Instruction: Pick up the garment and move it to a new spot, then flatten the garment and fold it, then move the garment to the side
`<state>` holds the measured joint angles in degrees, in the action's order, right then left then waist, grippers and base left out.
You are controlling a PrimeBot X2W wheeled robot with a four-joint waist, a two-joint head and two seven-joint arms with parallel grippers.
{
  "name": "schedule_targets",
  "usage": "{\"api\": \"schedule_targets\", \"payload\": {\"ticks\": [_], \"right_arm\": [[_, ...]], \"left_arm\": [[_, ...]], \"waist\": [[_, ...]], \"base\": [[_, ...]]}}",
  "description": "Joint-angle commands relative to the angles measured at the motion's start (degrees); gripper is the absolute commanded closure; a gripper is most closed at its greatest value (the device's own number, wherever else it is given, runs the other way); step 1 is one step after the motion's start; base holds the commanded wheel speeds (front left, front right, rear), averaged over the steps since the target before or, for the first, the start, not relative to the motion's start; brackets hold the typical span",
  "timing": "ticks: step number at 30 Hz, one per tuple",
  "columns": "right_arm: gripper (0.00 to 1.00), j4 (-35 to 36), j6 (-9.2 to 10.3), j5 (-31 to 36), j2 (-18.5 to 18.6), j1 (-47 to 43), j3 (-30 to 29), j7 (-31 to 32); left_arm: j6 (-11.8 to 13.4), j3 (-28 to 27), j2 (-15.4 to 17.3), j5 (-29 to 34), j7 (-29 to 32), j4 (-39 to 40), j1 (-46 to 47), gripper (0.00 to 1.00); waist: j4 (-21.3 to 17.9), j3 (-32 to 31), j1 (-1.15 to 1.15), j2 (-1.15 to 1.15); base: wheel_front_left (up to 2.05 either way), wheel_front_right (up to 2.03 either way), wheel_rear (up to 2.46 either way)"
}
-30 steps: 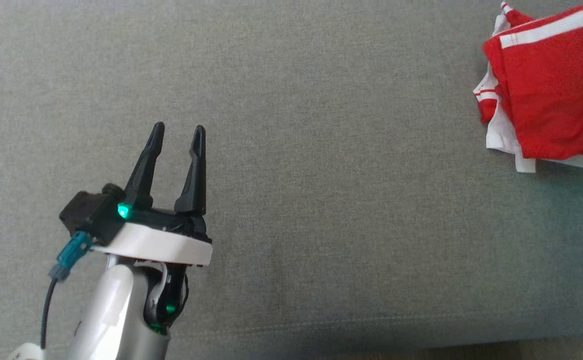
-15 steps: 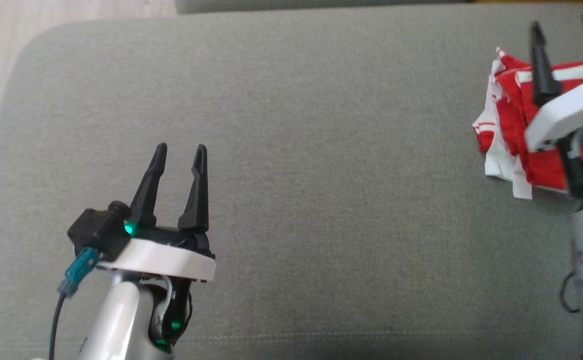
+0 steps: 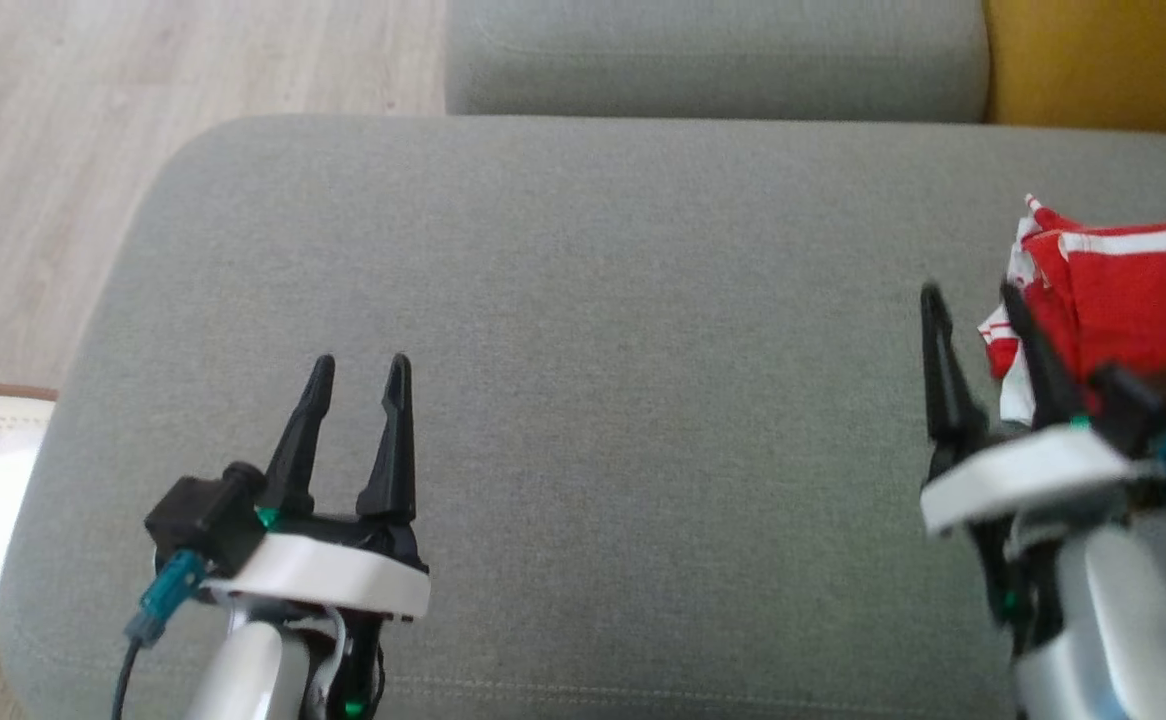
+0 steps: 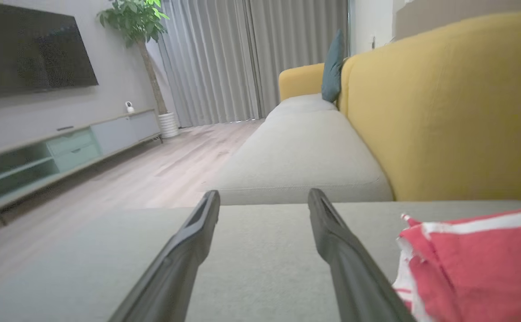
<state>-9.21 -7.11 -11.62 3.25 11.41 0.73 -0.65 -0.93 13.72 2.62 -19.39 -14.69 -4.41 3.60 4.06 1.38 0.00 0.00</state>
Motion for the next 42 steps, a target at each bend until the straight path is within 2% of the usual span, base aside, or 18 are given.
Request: {"api": "schedule_targets", "payload": {"ticks": [1, 4, 11, 23, 32, 42], "right_arm": [[0.00, 2.0, -0.37, -1.7, -0.3, 0.5, 1.7, -1.3], [0.00, 0.2, -0.37, -6.5, -0.3, -4.0, 2.0, -5.9], [0.00, -2.0, -0.37, -7.8, -0.4, -8.0, 4.1, -10.7], [0.00, -2.4, -0.37, -7.3, -0.4, -7.7, 4.7, -12.4], [0.00, -1.2, -0.37, -2.1, -0.4, -8.1, 4.4, -13.4], [0.00, -0.5, -0.37, -1.2, -0.4, -8.6, 3.9, -14.0]], "left_arm": [[0.4, -2.0, 0.3, 0.2, -0.3, 1.7, 1.6, 0.00], [0.3, -1.6, 0.3, -1.1, -0.3, 1.1, -0.1, 0.00], [0.0, -1.9, 0.3, -1.9, -0.3, 2.4, -1.8, 0.00], [-0.4, -3.6, 0.3, -1.8, -0.3, 3.5, -2.9, 0.00], [-1.0, -3.5, 0.3, -3.3, -0.3, 2.6, -3.3, 0.00], [-1.7, -3.4, 0.3, -5.4, -0.3, 0.7, -3.5, 0.00]], "waist": [[0.5, -0.7, 0.00, 0.00], [0.8, -1.8, 0.00, 0.00], [0.3, -2.5, 0.00, 0.00], [-0.1, -2.5, 0.00, 0.00], [-0.6, -2.3, 0.00, 0.00], [-1.4, -2.2, 0.00, 0.00]], "base": [[0.00, 0.00, 0.00], [0.00, 0.00, 0.00], [0.00, 0.00, 0.00], [0.00, 0.00, 0.00], [0.00, 0.00, 0.00], [0.00, 0.00, 0.00]]}}
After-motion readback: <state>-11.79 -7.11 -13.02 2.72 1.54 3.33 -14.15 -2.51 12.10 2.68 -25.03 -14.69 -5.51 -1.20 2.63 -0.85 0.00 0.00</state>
